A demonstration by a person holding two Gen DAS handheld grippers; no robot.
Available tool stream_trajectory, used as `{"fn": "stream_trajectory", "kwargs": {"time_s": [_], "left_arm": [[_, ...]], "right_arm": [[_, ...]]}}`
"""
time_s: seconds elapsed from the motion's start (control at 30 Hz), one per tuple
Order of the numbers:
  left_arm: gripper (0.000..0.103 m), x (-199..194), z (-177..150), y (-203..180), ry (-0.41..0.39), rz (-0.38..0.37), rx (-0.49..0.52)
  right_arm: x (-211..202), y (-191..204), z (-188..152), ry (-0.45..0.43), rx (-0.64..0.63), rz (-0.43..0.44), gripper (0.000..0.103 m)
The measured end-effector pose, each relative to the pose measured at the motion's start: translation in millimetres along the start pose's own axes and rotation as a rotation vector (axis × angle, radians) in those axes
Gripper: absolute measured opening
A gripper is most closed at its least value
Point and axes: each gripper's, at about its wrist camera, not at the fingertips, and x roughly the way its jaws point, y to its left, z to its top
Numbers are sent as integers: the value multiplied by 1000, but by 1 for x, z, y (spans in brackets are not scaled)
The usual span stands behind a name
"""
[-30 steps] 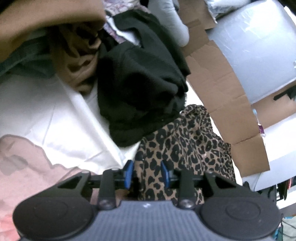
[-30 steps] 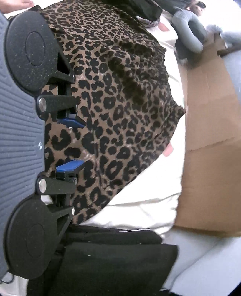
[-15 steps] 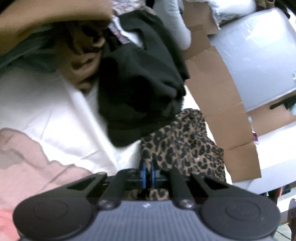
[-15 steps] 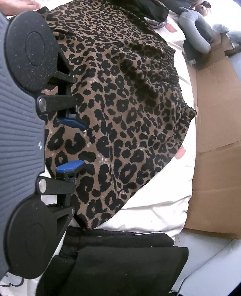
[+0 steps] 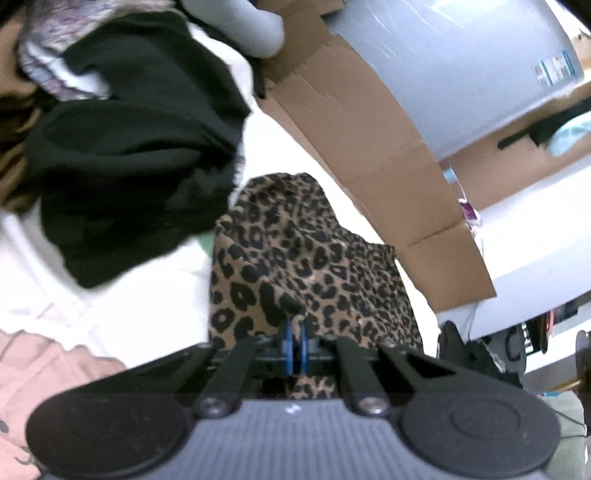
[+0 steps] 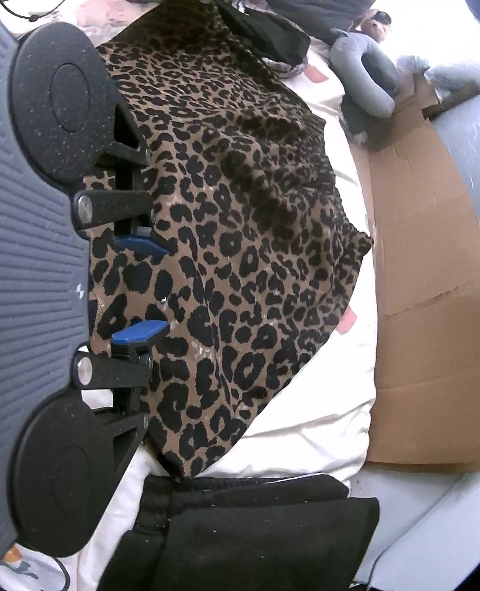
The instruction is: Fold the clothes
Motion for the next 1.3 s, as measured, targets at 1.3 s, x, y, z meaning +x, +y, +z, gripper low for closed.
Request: {"fn": "stream_trajectory", "kwargs": {"time_s": [1.3], "left_arm": [[5,101,-16,-138,208,-98,27]], "right_arm": [[-13,148,15,-72,-204,367,67]]}}
